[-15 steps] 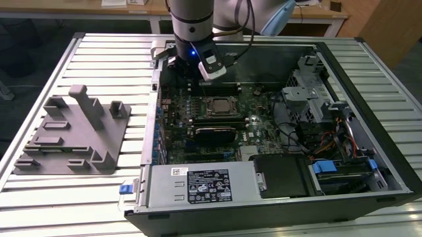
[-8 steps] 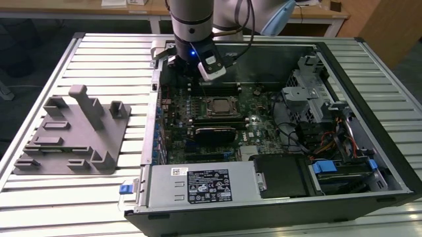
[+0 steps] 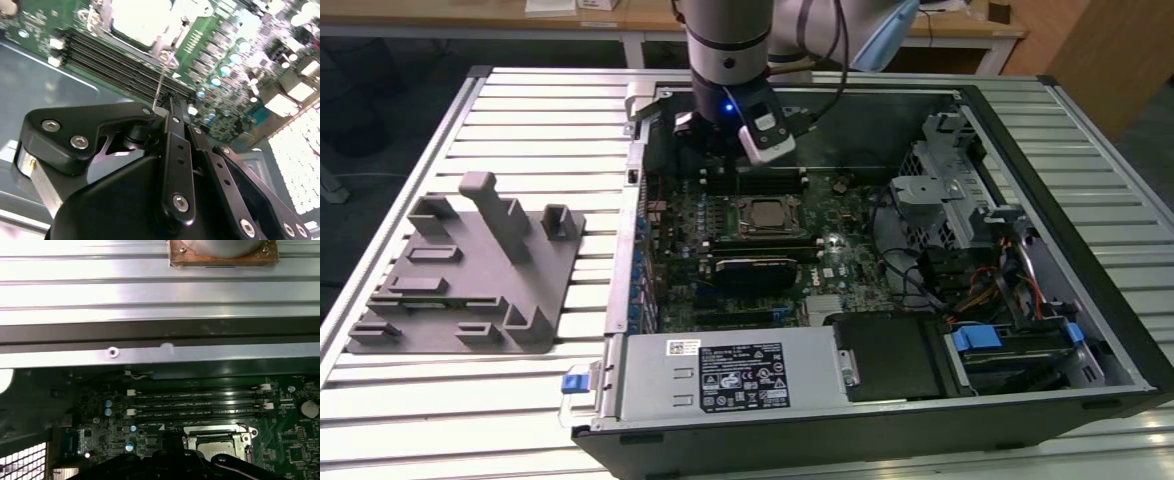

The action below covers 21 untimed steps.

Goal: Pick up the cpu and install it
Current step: 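Install the first cpu locking lever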

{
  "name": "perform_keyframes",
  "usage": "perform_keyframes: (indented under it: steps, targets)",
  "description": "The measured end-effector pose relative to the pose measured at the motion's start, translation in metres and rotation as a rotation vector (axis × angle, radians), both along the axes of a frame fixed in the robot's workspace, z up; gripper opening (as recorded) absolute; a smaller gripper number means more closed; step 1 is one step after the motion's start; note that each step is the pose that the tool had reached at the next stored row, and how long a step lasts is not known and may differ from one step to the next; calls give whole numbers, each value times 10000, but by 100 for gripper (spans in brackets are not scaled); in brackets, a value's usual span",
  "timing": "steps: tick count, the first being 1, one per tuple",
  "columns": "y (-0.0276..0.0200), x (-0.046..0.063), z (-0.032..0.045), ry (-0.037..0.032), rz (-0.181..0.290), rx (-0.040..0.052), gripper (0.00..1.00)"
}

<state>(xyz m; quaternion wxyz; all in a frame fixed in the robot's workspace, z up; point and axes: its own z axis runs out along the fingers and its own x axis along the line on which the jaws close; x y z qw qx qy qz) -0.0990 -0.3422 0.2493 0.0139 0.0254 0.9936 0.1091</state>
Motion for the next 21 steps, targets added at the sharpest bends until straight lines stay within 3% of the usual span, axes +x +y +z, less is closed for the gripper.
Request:
perform_keyframes:
  steps: [7, 13, 21]
  targets:
    - [0, 216, -1, 1, 0, -1, 11]
    - [1, 225, -4, -1, -14, -5, 11]
    - [2, 266, -60, 0, -441, -38, 11]
